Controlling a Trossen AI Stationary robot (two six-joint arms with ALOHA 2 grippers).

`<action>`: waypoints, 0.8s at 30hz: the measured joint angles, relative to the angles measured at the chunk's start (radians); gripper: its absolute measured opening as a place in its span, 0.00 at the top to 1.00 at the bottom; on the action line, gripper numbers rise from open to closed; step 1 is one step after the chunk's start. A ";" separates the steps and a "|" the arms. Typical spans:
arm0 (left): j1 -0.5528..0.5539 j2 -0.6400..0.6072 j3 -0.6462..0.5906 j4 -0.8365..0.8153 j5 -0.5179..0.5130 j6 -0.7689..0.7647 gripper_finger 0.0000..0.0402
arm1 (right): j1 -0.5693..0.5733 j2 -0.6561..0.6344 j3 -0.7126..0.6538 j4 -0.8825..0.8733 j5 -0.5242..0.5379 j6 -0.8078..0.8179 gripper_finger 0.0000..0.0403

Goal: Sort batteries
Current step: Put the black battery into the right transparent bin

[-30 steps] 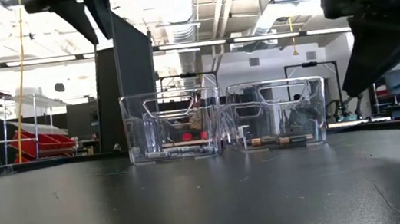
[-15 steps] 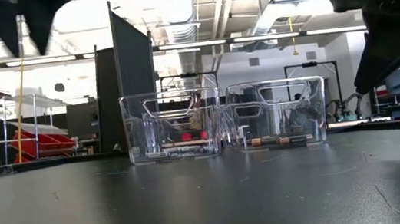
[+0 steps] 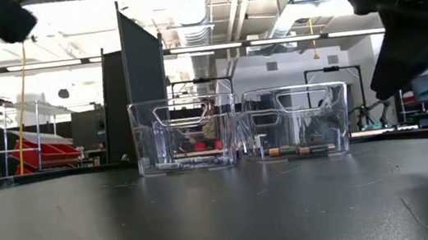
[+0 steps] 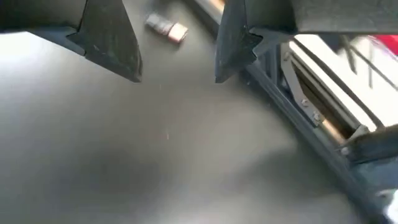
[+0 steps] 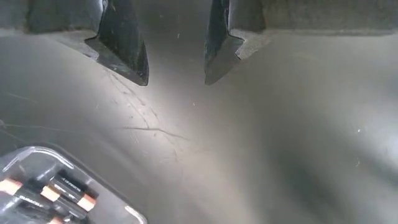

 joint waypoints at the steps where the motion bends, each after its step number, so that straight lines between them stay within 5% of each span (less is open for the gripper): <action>1: -0.011 0.000 -0.011 0.016 0.023 0.059 0.51 | -0.006 0.000 0.000 0.008 0.000 0.000 0.57; 11: -0.168 0.001 -0.018 0.059 0.066 0.640 0.51 | -0.042 0.000 0.000 0.036 0.002 0.081 0.57; 24: -0.426 0.001 -0.018 0.133 -0.123 0.867 0.51 | -0.037 0.000 0.000 0.046 0.003 0.238 0.57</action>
